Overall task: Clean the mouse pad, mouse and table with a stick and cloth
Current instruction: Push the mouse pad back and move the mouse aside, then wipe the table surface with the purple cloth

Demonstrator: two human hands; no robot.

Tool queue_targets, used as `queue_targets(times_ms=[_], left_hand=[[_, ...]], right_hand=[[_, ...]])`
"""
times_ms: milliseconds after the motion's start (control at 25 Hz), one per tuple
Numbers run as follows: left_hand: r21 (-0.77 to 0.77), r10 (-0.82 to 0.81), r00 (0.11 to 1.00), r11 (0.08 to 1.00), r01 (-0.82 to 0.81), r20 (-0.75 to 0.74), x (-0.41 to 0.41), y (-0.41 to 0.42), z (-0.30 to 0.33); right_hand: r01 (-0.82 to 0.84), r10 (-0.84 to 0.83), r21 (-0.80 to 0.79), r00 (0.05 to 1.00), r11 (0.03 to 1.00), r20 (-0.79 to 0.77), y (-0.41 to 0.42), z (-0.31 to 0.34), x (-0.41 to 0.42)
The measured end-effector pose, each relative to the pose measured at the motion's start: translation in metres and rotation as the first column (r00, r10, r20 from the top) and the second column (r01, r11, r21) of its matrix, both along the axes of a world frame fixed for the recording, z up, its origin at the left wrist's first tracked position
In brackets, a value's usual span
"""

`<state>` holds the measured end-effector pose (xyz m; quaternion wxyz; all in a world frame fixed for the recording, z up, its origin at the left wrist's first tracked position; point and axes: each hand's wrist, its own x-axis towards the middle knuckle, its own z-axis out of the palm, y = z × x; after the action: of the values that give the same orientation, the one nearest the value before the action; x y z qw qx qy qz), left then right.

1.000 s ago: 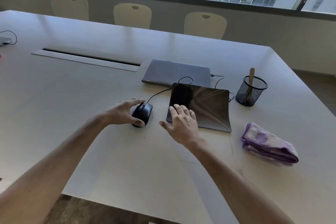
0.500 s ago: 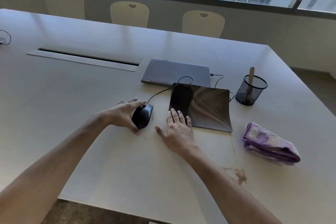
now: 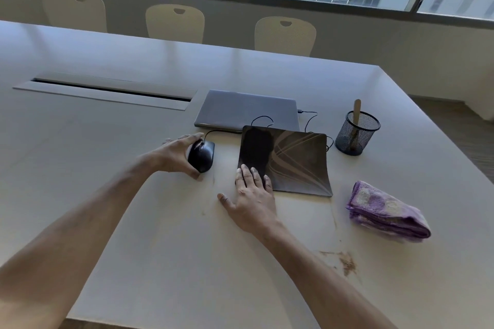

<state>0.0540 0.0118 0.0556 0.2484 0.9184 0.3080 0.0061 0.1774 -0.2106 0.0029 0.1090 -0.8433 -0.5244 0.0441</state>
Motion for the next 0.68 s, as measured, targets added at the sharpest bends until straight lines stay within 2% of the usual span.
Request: queue_targets(times_ms=[480,680], left_hand=[[-0.132,-0.041,0.998,0.991,0.035,-0.045,0.005,0.03,-0.003],[-0.067,-0.016,0.996,0.998,0.011,-0.083,0.005,0.024,0.0]], right_hand=[[-0.003,0.003,0.01,1.0,1.0,-0.008,0.0,-0.001,-0.001],[-0.016,0.014,-0.035,0.999,0.999,-0.042,-0.001,0.005,0.001]])
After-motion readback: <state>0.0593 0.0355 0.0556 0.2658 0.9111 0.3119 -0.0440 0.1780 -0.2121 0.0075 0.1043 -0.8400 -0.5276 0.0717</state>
